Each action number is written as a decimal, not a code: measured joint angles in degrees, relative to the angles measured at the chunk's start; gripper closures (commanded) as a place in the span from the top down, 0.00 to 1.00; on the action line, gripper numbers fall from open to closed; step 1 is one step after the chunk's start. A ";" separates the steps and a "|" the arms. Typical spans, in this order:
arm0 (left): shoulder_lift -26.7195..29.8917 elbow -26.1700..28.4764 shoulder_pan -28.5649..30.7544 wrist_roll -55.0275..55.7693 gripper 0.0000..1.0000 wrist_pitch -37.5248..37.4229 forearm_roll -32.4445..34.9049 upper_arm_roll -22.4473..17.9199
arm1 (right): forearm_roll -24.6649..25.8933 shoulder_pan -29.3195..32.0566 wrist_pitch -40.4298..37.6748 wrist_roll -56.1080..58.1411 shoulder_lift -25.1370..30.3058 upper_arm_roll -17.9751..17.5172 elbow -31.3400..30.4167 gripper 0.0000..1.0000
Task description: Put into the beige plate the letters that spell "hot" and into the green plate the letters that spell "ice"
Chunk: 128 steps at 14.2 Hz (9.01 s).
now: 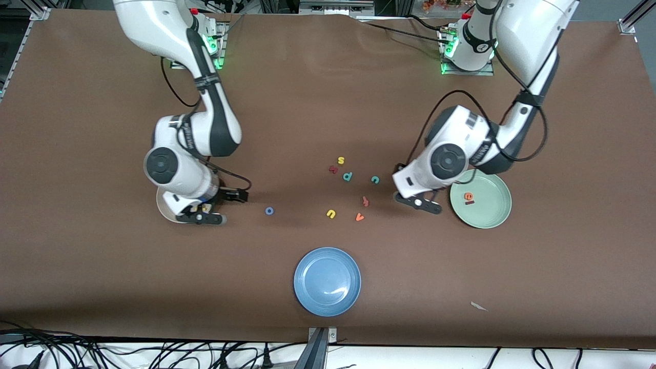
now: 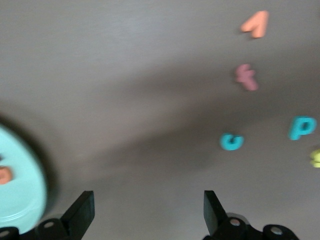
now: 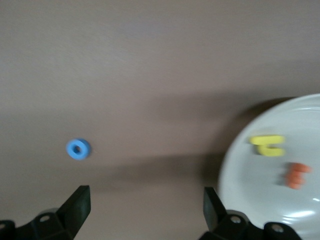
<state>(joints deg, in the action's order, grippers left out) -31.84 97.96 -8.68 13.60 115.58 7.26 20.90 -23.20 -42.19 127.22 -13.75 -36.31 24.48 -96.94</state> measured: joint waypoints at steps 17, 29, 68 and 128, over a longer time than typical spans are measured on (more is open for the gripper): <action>-10.17 1.91 -5.46 4.61 0.24 16.41 4.05 0.72 | 0.00 -2.39 5.38 -13.37 -11.99 -3.57 9.34 0.77; -3.90 1.32 -2.08 2.34 0.00 6.84 4.37 0.11 | 0.00 -3.01 5.39 -13.39 -12.26 -3.56 9.44 0.39; 27.56 -3.15 5.00 -11.68 1.00 -14.73 -1.80 -10.99 | -0.45 -2.90 -3.58 21.30 6.25 11.38 -7.90 1.00; 27.56 -7.71 2.21 -11.62 1.00 -20.18 -5.02 -19.45 | 24.60 33.34 -34.79 16.27 32.66 -19.70 5.18 1.00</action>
<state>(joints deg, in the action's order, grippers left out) -4.28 90.24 -6.47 1.97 95.40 2.24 1.45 1.40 -8.85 92.43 2.52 -3.65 4.78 -91.76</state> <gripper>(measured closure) 0.000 0.000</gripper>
